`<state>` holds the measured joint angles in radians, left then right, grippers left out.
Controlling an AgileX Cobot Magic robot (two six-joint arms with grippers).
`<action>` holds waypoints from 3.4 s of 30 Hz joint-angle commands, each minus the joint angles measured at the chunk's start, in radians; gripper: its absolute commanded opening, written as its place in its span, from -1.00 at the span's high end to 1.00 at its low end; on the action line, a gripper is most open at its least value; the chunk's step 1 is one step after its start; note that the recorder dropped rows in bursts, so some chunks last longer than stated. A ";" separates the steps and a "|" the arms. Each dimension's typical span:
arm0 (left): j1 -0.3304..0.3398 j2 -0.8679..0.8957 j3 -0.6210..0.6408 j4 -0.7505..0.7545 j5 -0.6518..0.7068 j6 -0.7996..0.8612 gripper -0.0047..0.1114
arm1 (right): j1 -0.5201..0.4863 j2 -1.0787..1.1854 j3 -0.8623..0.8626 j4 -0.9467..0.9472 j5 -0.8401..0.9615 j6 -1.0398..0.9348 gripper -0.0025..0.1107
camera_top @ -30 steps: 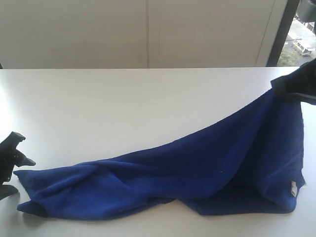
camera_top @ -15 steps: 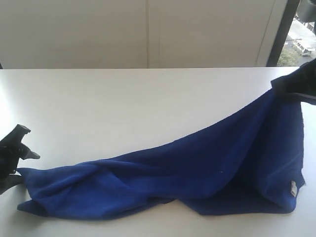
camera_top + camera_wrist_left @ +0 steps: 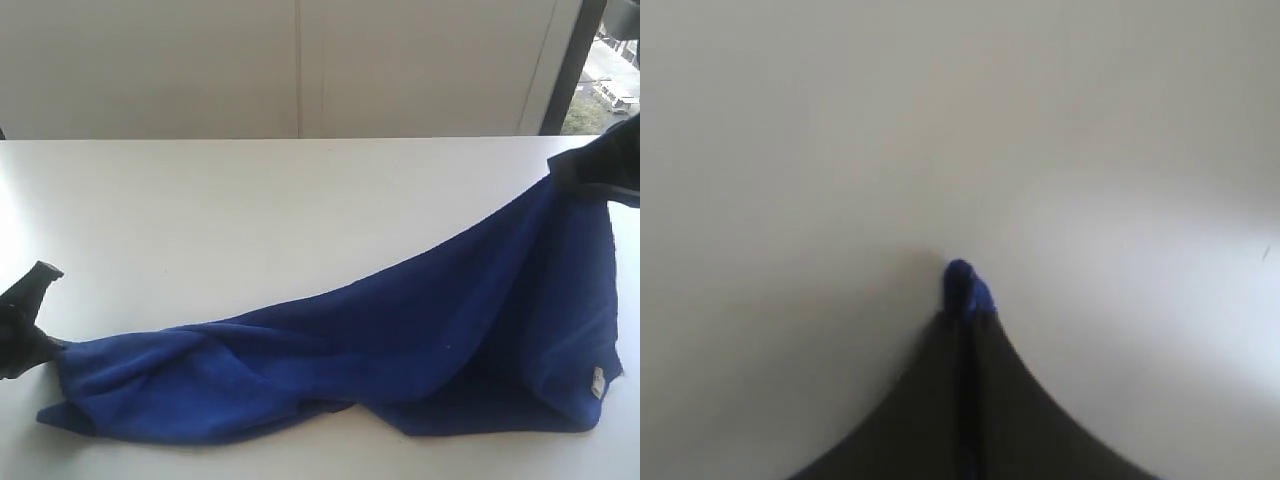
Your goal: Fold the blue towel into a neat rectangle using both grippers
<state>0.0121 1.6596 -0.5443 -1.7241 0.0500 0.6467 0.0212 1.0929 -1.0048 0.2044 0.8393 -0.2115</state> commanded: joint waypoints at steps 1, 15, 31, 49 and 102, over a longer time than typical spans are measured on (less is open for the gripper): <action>0.002 0.014 0.018 -0.020 0.012 0.045 0.92 | 0.001 -0.003 0.006 0.006 -0.009 -0.010 0.96; 0.002 -0.334 0.020 0.078 0.558 1.111 0.92 | 0.001 -0.003 0.006 0.008 -0.014 -0.013 0.96; 0.002 -0.332 0.026 0.819 0.566 0.876 0.29 | 0.001 -0.003 0.006 0.010 -0.011 -0.013 0.96; 0.002 -0.396 -0.016 1.094 0.303 0.566 -0.12 | 0.001 -0.003 0.006 0.010 -0.019 -0.013 0.96; -0.476 -0.552 0.047 1.744 0.442 -0.616 0.00 | 0.001 -0.003 0.006 0.034 -0.025 -0.019 0.96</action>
<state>-0.4555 1.1131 -0.5095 0.0191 0.5253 0.0424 0.0212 1.0929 -1.0048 0.2342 0.8312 -0.2232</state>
